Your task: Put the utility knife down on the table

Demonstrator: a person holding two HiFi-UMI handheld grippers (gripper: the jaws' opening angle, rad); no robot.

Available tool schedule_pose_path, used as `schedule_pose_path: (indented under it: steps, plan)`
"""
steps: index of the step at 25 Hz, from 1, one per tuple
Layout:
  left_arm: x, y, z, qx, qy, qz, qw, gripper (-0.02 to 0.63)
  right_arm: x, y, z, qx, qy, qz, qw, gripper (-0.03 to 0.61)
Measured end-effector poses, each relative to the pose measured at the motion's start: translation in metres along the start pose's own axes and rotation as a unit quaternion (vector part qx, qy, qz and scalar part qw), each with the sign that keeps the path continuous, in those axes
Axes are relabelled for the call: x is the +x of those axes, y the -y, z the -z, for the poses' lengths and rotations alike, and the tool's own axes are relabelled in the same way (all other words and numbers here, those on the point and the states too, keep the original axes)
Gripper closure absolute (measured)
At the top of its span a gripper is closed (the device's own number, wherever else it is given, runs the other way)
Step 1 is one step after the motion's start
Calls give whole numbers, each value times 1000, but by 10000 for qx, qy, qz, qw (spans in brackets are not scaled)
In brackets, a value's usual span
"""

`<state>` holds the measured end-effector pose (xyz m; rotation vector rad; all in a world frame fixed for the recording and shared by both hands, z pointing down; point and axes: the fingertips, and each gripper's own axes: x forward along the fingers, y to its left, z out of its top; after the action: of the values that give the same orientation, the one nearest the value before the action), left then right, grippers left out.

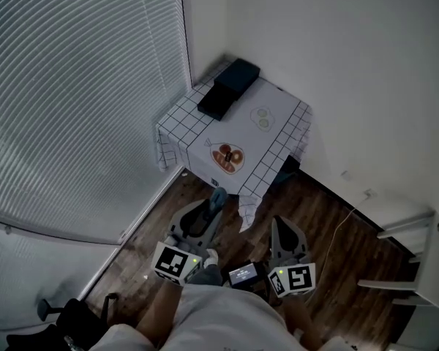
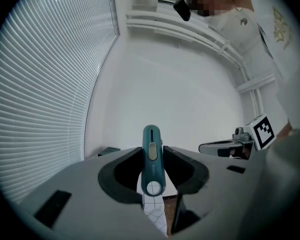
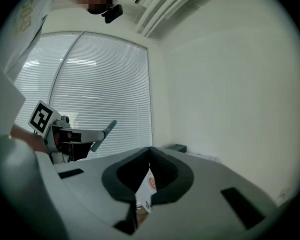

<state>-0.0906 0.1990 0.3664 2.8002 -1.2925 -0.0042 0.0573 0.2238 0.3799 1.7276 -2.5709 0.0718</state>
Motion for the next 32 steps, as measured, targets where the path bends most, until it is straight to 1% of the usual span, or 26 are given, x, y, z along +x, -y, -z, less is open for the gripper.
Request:
schedule_pose_path:
  steps: [5,7,9,15,18,20,24,32]
  plan:
    - [17,-35,-3,87,38,2,10000,477,37,1,-2,53,-36,58,10000,571]
    - [20,-46,-1,21,42,7,10000,476,48,0,0,46,-45,86,9999,571]
    - [23,-56,0,-78,13,21,10000,477,56,-1,3,60,-61,140,9999,571]
    - [42,-74,2,9,36,111,9999,477,75,4,2,83,-60,249,9996,571]
    - [53,-77,3,-37,-37,153,9999,477,85,15,3,120,-80,301,9994,571]
    - [64,-81,1,-124,-52,111,9998,476,95,23,1,110,-75,285,9995,571]
    - [92,-95,-1,-107,-19,-15,9999,476,118,46,0,30,-135,182,9997,571]
    - [154,-124,-11,-163,-25,-356,9992,476,169,100,10,108,-352,-29,9993,571]
